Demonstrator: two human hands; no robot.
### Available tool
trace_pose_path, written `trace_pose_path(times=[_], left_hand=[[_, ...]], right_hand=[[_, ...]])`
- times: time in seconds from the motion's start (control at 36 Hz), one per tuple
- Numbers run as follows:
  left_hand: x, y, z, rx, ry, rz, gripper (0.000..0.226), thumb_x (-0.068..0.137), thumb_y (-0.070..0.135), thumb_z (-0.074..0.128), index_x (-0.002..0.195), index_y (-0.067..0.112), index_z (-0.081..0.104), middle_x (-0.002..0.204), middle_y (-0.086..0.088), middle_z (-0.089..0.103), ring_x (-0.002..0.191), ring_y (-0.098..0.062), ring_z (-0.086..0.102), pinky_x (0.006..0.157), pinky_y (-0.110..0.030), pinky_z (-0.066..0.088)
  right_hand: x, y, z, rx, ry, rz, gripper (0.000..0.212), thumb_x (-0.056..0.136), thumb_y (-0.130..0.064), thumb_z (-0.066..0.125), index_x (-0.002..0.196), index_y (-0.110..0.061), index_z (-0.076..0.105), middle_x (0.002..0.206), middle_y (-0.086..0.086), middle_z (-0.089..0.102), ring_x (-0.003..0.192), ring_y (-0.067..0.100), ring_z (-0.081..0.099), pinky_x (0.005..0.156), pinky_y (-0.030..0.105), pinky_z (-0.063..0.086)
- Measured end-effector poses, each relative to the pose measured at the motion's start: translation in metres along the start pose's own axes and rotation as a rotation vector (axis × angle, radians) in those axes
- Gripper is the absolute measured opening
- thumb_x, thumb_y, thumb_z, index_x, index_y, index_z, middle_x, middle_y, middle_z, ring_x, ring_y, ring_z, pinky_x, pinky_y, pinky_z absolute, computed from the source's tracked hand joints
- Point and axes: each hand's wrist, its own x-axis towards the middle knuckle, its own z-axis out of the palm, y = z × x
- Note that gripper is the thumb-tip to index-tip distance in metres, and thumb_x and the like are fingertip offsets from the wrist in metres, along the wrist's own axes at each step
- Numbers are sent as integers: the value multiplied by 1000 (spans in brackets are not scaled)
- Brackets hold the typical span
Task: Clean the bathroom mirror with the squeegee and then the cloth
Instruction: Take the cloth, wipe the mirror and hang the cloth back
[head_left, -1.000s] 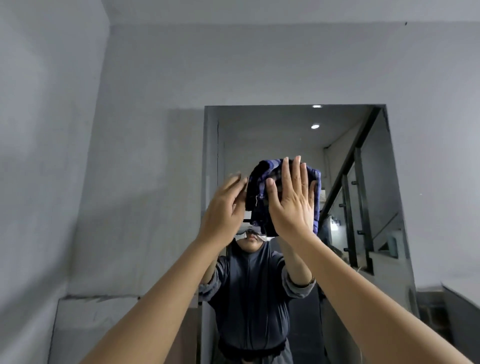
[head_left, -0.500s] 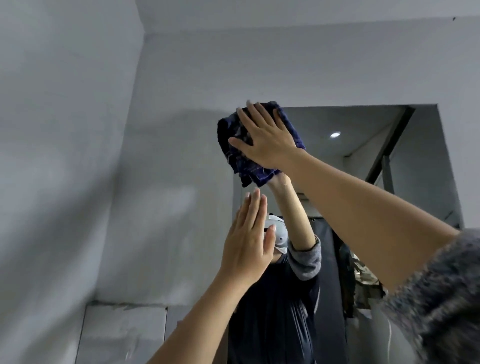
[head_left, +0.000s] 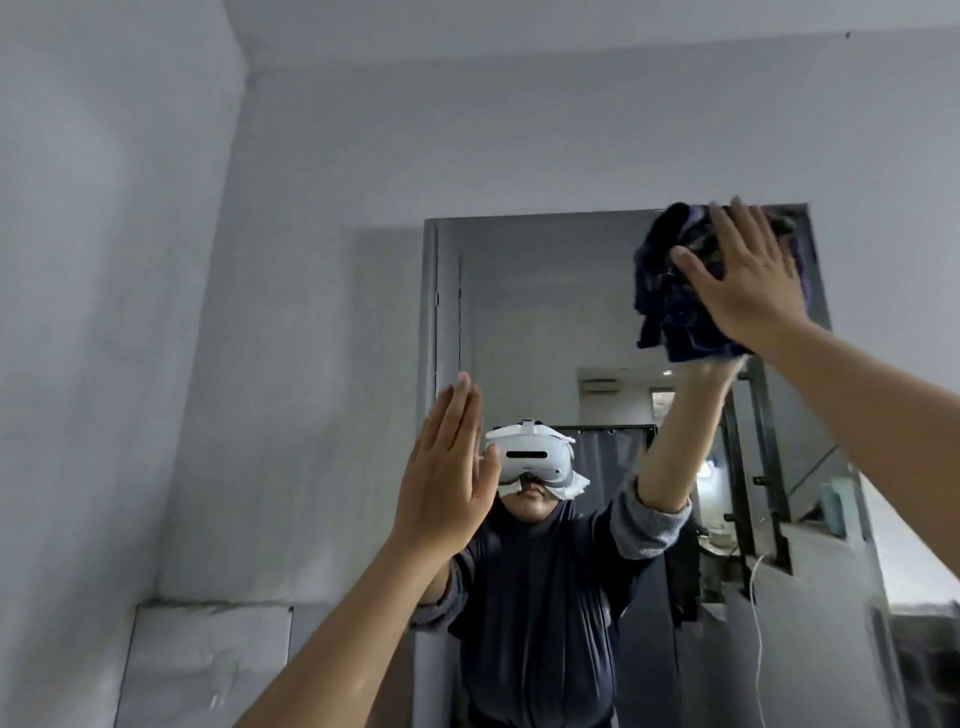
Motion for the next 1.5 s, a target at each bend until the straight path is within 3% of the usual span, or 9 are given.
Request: trace_pose_path(times=[0.25, 0.36, 0.47, 0.67, 0.86, 0.97, 1.17, 1.33, 1.5], left_hand=[[-13, 7, 1, -30, -10, -74, 56, 94, 34, 26, 146, 17, 12, 156, 1, 7, 143, -7, -2, 117, -25, 0], [-35, 7, -3, -23, -59, -52, 56, 96, 34, 27, 146, 19, 8, 156, 0, 6, 143, -10, -3, 117, -28, 1], [-63, 6, -3, -32, -120, -29, 57, 96, 32, 29, 146, 17, 8, 156, -2, 4, 143, -14, -1, 117, -28, 8], [-96, 9, 0, -22, -169, -59, 58, 97, 32, 30, 146, 20, 1, 156, 4, -5, 143, -15, -5, 115, -24, 1], [-97, 13, 5, -51, -140, -99, 58, 94, 32, 28, 147, 18, 6, 156, 2, 0, 143, -15, -4, 115, -33, 10], [-97, 10, 8, -9, -144, -85, 57, 94, 31, 26, 146, 12, 11, 156, -5, 6, 144, -21, 2, 117, -36, 11], [-97, 15, 5, -37, -127, -111, 58, 92, 26, 30, 146, 12, 12, 156, -2, 6, 144, -18, -2, 117, -24, 0], [-103, 23, 9, -54, -129, -163, 57, 94, 27, 28, 146, 12, 11, 156, -5, 6, 144, -18, -1, 117, -32, 6], [-140, 24, 5, -96, -201, -176, 63, 96, 30, 36, 147, 16, 1, 156, 0, -5, 143, -15, -6, 117, -25, -2]], right_hand=[[-60, -1, 18, 134, 211, 464, 71, 93, -50, 33, 149, -13, 10, 158, 9, 5, 145, 24, 1, 117, 45, -1], [-72, -50, 37, 131, 185, 431, 71, 94, -48, 34, 148, -10, 9, 158, 12, 2, 145, 26, -2, 116, 47, -2], [-72, -104, 56, 117, 88, 251, 72, 94, -49, 32, 149, -10, 6, 158, 12, -2, 145, 27, -7, 116, 47, -4], [-60, -170, 73, -30, -197, -414, 69, 94, -49, 35, 149, -17, 8, 159, 5, -2, 145, 23, -7, 116, 43, -4], [-79, -124, 54, -216, -311, -848, 65, 93, -51, 38, 148, -26, 16, 158, -4, 8, 146, 16, 2, 115, 37, -8], [-83, -50, 25, -189, -315, -660, 68, 91, -55, 37, 148, -29, 11, 158, -7, 4, 144, 9, -3, 116, 33, -8], [-120, 51, 0, 4, -84, 75, 66, 93, -52, 39, 148, -27, 12, 159, -3, 3, 145, 14, -2, 117, 39, 2], [-181, 32, 24, 138, 140, 517, 68, 94, -48, 38, 149, -18, 13, 158, 5, 7, 145, 20, 3, 118, 39, 1], [-210, -43, 60, 171, 171, 542, 71, 91, -50, 34, 149, -15, 12, 158, 6, 4, 145, 22, 1, 117, 44, 1]])
